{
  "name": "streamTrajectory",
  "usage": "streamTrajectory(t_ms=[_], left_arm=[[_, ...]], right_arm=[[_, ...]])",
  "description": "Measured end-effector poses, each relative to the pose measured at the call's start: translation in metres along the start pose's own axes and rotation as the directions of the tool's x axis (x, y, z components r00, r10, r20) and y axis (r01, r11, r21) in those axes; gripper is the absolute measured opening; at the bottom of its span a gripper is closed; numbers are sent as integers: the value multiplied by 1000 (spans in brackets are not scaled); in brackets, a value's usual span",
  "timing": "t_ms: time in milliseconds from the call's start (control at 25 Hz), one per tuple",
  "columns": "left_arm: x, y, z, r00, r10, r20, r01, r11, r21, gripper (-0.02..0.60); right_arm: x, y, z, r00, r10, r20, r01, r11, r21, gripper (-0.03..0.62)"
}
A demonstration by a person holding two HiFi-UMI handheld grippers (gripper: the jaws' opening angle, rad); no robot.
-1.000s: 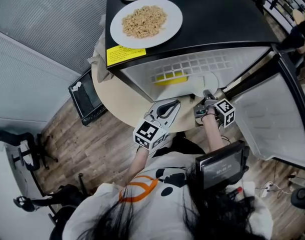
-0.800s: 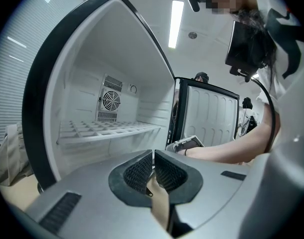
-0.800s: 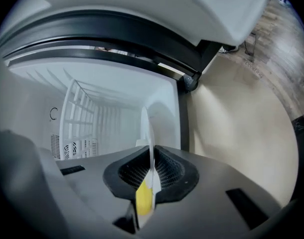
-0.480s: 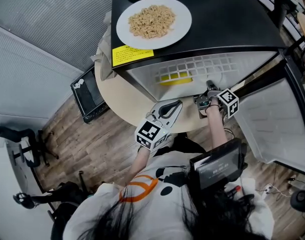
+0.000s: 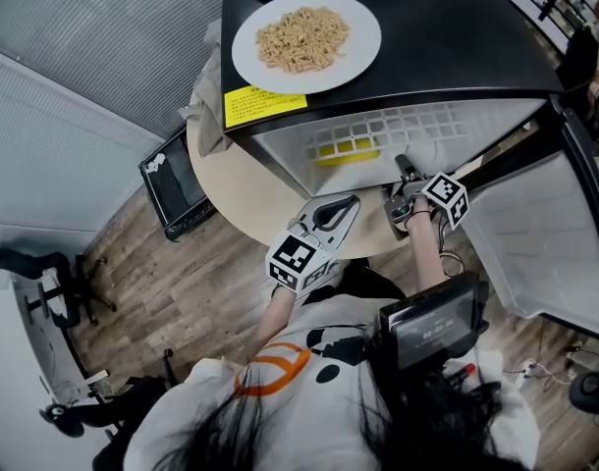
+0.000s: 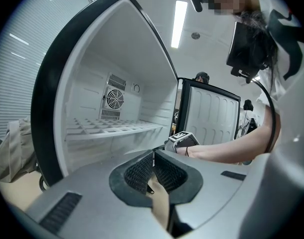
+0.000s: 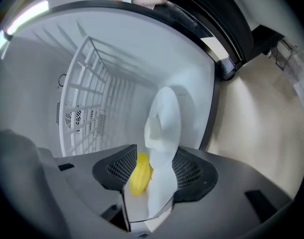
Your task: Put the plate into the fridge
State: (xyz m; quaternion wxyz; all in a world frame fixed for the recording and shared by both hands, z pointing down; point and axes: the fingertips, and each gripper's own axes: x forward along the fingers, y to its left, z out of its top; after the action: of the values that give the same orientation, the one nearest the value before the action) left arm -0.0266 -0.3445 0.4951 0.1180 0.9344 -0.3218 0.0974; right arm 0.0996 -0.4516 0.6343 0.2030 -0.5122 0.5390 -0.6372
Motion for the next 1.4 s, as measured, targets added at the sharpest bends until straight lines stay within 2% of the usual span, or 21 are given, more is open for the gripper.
streamTrajectory(t_ms=[200,400,480,680,840,1000,1240,1320,1400], left_arm=[[-7,-2,-4,1000,5,-11,-5,1000,-1,12],[-16,-2,-2,1000,18,-5,-18,1000,1,12],[-19,-3,-1,1000,22,0,-22,1000,1,12],[-25,-7,2,1000,19,10,-20,1000,8,12],[-29,-13,1,1000,9,15,-9,1000,12,12],[-38,-21,0,1000,3,17,-3,1000,18,12],[-58,-32,-3,1000,-9,15,8,1000,30,12],[-67,-36,-4,1000,-8,15,7,999,33,12],[-76,-41,-7,1000,-9,13,9,999,37,12]], right_arm=[[-3,-2,-11,999,-46,-22,45,997,-63,274],[-14,-14,-15,986,-166,5,165,977,-132,291],[-19,-16,-18,983,-184,7,182,966,-182,291],[-29,1,-26,992,-124,-9,119,971,-208,291],[-44,28,-27,998,-57,6,57,960,-274,290],[-62,48,-33,1000,-5,22,12,941,-338,290],[-87,66,-57,999,47,23,-32,894,-446,277],[-95,71,-68,997,76,18,-60,888,-457,237],[-106,76,-78,995,94,21,-73,875,-478,167]])
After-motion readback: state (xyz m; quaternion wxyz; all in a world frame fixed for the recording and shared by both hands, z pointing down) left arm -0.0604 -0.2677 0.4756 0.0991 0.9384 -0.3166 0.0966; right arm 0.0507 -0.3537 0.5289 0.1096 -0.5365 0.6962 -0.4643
